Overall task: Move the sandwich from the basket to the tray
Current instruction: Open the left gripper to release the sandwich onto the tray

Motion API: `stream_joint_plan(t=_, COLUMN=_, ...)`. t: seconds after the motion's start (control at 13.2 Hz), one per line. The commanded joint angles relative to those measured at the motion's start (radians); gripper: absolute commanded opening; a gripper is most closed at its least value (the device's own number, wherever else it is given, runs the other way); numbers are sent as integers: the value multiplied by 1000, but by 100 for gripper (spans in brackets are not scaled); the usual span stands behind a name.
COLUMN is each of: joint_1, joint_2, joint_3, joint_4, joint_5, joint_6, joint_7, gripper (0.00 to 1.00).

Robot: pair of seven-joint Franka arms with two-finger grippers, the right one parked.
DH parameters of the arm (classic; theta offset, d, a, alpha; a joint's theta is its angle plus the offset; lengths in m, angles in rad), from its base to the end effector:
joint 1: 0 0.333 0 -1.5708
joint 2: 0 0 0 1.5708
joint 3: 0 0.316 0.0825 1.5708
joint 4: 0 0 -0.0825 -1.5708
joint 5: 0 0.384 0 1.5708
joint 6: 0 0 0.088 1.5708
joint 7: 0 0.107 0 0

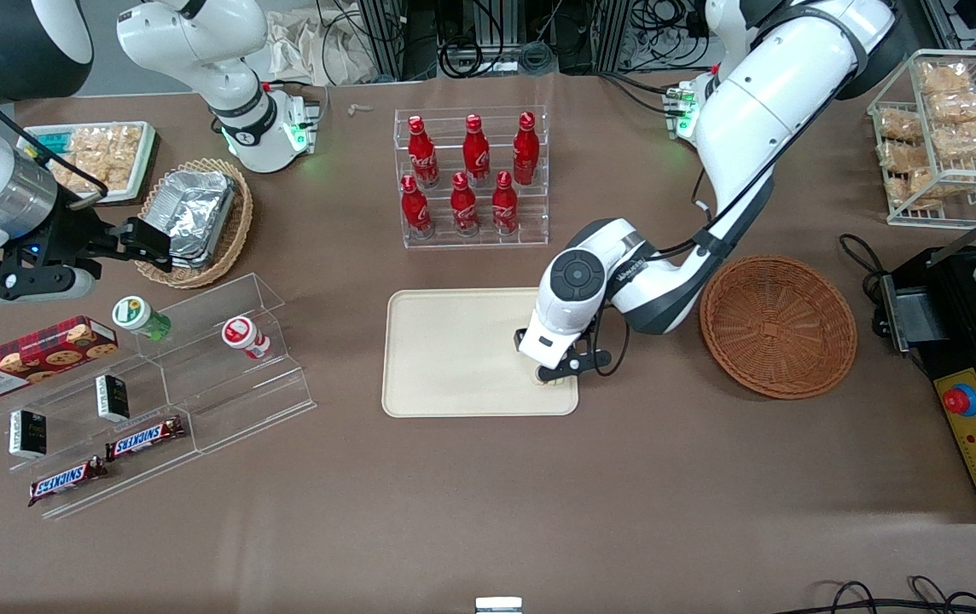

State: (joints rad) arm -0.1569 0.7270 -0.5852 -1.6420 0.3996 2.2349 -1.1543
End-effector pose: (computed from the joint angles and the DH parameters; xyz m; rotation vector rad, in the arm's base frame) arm 0.5450 -0.4143 0.2433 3.0665 0.4343 -0.0740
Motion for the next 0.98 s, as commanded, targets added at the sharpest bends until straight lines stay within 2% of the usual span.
stream_joint_plan(t=0.0, joint_1=-13, joint_2=-49, joint_3=10, joint_4=33, joint_5=15, joint_6=-44, joint_7=-51, gripper=100)
stream_joint_plan(t=0.23, joint_1=25, joint_2=-185, joint_3=12, joint_4=39, joint_5=2, joint_6=-193, joint_7=-51, gripper=100)
stream_joint_plan(t=0.45, joint_1=135, joint_2=-340, joint_3=10, joint_4=9, joint_5=-88, joint_6=-216, joint_7=-35, gripper=100)
stream_joint_plan(t=0.53, joint_1=142, joint_2=-395, joint_3=19, joint_4=-13, joint_5=-122, joint_6=-219, joint_7=-15, gripper=100)
stream_joint_plan(t=0.68, joint_1=134, joint_2=-501, joint_3=108, joint_4=-41, joint_5=-203, joint_6=-277, joint_7=80, gripper=100)
stream_joint_plan(t=0.83, joint_1=129, joint_2=-604, joint_3=204, joint_4=-74, joint_5=-331, joint_6=-340, joint_7=300, gripper=100)
stream_joint_plan(t=0.91, joint_1=126, joint_2=-651, joint_3=256, joint_4=-102, joint_5=-372, joint_6=-368, joint_7=396, gripper=100)
